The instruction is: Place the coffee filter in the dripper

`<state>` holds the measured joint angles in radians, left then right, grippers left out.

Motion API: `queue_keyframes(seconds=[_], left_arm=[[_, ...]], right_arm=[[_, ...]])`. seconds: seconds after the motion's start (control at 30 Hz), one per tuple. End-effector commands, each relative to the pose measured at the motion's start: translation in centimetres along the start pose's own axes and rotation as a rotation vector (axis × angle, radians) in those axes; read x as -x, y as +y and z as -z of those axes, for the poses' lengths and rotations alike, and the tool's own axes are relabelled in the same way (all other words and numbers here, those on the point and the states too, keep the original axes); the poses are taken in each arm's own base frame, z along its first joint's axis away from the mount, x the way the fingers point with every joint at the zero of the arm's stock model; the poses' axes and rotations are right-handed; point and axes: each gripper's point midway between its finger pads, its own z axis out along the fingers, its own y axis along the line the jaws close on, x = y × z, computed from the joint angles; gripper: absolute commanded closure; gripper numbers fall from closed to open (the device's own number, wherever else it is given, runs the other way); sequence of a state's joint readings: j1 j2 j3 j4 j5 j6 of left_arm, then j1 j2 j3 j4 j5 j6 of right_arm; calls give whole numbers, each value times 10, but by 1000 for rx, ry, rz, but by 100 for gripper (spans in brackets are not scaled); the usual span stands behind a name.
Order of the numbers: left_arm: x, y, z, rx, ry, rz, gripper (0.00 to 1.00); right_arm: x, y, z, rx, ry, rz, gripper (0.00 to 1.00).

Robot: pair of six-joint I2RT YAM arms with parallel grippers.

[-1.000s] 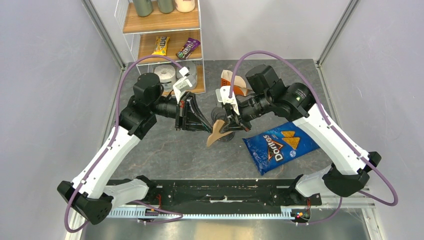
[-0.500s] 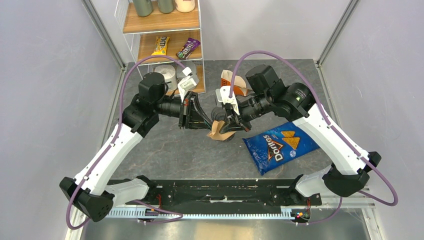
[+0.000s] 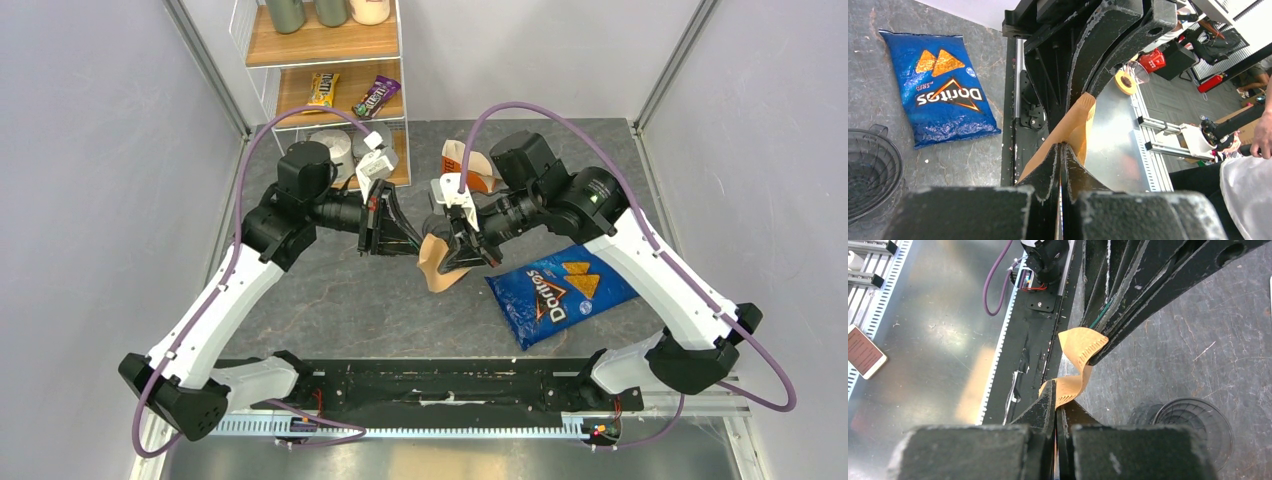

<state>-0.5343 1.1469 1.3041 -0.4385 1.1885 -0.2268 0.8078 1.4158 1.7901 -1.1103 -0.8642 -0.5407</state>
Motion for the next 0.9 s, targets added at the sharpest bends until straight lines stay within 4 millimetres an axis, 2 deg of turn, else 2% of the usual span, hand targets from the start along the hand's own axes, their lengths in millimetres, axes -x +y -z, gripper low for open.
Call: queue_keyframes(seconds=[0.0, 0.43, 0.67, 0.7, 0.87], left_arm=[[12, -8, -1, -31, -21, -69, 98], [5, -11, -4, -25, -21, -61, 98], [12, -15, 12, 19, -68, -97, 98], [14, -15, 15, 19, -77, -97, 97], [22, -15, 28, 48, -107, -110, 75]], right_arm=[[16, -1, -1, 3, -53, 11, 100], [19, -8, -2, -29, -58, 9, 100], [5, -5, 6, -54, -41, -23, 100], [3, -5, 8, -59, -39, -27, 100], [-5, -4, 14, -67, -34, -40, 100]])
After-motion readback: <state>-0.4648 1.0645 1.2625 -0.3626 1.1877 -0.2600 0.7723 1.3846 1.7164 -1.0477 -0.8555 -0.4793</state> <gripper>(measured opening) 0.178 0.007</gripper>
